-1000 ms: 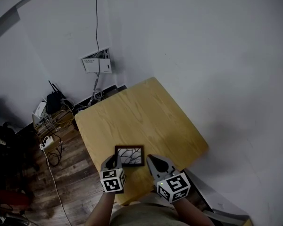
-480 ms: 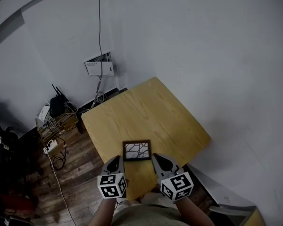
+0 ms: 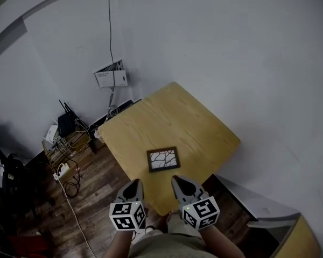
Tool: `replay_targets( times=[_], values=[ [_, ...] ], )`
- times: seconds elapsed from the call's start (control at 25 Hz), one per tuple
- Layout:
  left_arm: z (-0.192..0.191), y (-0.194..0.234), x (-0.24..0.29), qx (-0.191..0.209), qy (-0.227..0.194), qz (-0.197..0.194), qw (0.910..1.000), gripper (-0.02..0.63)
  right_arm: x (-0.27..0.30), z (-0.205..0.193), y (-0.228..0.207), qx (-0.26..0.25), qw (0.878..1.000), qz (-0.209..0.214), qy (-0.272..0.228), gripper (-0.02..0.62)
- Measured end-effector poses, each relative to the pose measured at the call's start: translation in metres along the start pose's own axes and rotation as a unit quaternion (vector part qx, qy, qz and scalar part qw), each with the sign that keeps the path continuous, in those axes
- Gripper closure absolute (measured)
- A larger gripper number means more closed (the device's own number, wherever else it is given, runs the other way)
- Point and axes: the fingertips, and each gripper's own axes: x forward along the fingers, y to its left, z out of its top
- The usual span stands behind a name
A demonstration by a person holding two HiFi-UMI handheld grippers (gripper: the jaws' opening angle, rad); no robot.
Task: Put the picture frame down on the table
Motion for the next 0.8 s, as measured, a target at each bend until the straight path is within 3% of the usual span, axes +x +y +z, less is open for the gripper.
replay_targets(
  times=[0.8],
  values=[
    [-0.031, 0.009, -0.108, 0.01, -0.022, -0.048, 0.9986, 0.597, -0.061, -0.035, 0.103, -0.012, 1.0, -0.019, -0.001, 0.594]
  ],
)
